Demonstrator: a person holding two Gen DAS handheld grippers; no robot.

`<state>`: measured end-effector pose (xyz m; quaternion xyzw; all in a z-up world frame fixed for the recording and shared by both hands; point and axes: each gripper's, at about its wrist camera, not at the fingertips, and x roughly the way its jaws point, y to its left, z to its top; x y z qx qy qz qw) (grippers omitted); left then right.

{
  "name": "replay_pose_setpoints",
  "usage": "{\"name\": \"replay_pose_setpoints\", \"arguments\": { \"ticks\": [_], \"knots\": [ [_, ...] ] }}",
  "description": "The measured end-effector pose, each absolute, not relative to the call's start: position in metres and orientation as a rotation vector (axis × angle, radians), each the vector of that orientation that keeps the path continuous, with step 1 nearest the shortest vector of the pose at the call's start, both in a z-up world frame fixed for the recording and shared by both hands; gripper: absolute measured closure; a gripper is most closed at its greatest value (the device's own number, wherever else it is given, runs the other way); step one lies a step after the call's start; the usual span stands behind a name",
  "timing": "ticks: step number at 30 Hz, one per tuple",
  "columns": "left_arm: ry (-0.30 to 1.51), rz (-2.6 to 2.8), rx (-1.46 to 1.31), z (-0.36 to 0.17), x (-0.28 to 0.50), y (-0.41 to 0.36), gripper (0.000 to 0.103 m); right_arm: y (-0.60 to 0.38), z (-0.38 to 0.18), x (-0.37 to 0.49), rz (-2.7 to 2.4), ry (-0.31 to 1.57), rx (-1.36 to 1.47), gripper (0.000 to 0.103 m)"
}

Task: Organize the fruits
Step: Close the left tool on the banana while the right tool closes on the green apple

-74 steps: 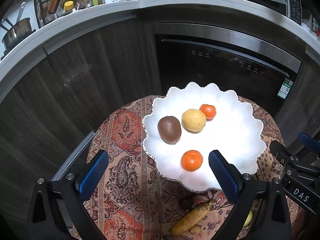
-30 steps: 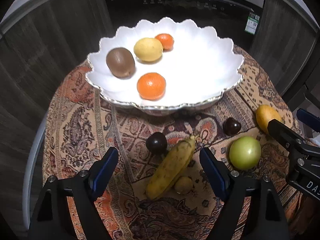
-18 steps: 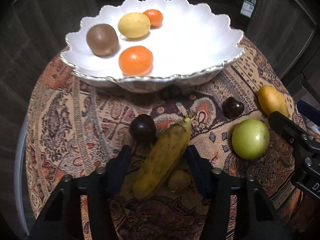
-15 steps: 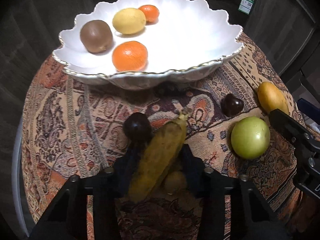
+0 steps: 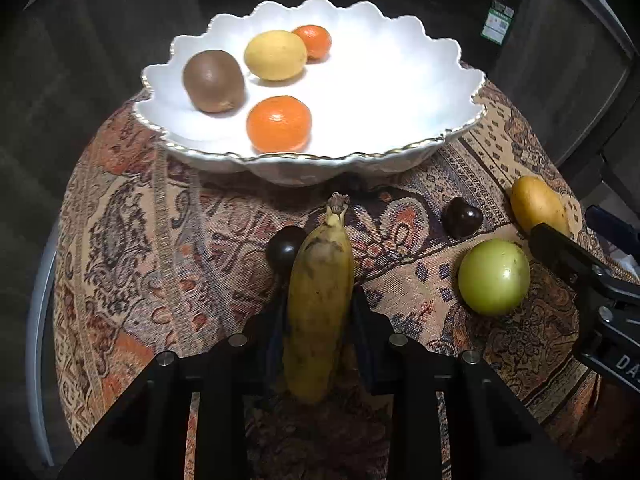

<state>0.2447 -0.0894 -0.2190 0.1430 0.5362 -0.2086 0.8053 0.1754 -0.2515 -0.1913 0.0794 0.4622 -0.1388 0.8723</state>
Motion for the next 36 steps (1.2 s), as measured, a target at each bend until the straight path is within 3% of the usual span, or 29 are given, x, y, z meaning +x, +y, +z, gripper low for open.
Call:
{"name": "replay_pose_setpoints", "arguments": {
  "ticks": [16, 22, 27, 36],
  "knots": [
    [1.152, -0.298, 0.179, -0.207, 0.241, -0.044, 0.073, -0.216, -0.206, 0.189, -0.155, 1.015, 0.114, 0.015],
    [1.159, -0.270, 0.160, -0.208, 0.242, -0.034, 0.073, -0.211, -0.225, 0.198, -0.138, 1.084, 0.135, 0.031],
    [1.154, -0.261, 0.164, -0.207, 0.241, -0.033, 0.073, -0.209, -0.236, 0.200, -0.115, 1.122, 0.157, 0.053],
    [1.142, -0.260, 0.162, -0.203, 0.237, -0.034, 0.073, -0.208, -0.233, 0.198, -0.101, 1.111, 0.159, 0.054]
  ]
}}
